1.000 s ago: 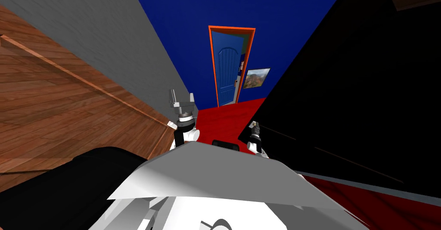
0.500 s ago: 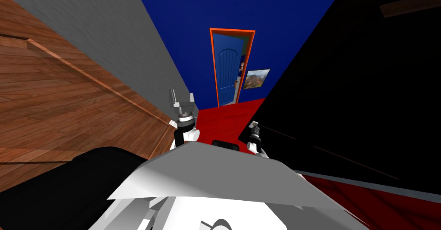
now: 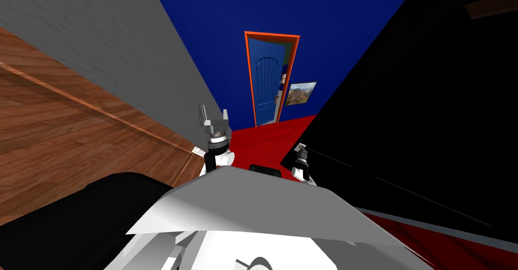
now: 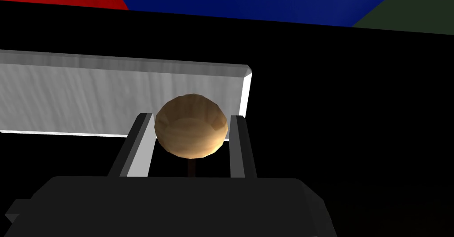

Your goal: Push the door open

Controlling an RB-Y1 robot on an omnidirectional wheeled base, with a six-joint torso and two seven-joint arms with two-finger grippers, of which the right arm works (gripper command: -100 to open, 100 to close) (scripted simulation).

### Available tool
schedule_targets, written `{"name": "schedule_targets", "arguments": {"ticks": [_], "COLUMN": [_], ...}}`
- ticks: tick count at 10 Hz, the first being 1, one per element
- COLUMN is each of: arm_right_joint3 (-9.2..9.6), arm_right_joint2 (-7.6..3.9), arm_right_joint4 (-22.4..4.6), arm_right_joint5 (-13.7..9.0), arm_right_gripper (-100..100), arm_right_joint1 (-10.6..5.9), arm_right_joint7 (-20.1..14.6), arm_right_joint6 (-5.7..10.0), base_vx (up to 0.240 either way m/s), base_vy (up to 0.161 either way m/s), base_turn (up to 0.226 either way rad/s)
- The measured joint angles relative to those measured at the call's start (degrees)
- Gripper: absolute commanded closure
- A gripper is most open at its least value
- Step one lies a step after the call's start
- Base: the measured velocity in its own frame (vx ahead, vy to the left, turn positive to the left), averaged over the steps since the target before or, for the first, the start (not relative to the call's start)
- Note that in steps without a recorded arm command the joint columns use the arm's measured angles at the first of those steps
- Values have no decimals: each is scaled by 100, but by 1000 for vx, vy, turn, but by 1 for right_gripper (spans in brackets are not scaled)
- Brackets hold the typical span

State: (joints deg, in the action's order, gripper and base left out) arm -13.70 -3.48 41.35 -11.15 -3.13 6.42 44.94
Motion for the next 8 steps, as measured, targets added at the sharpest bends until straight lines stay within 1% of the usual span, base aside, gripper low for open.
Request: {"name": "schedule_targets", "arguments": {"ticks": [1,2,3,4,5,6,7,8], "arm_right_joint3": [-72,-141,-219,-259,-327,-406,-471,-532], "arm_right_joint2": [-20,-44,-88,-86,-41,-33,-28,-35], "arm_right_joint4": [-58,-48,-264,-185,2,-90,-59,-68], "arm_right_joint5": [-43,-88,-135,-157,-200,-250,-290,-329], "arm_right_gripper": [100,100,100,100,100,100,100,100], "arm_right_joint1": [-43,-67,-195,-155,-64,-109,-86,-92], "arm_right_joint7": [27,48,58,75,121,158,178,185], "arm_right_joint6": [21,-3,94,92,-24,-28,-52,-60], "base_vx": [202,194,138,181,227,217,216,98], "base_vy": [14,21,21,35,24,16,8,-2], "base_turn": [-58,-60,-27,-61,-96,-57,-57,-26]}}
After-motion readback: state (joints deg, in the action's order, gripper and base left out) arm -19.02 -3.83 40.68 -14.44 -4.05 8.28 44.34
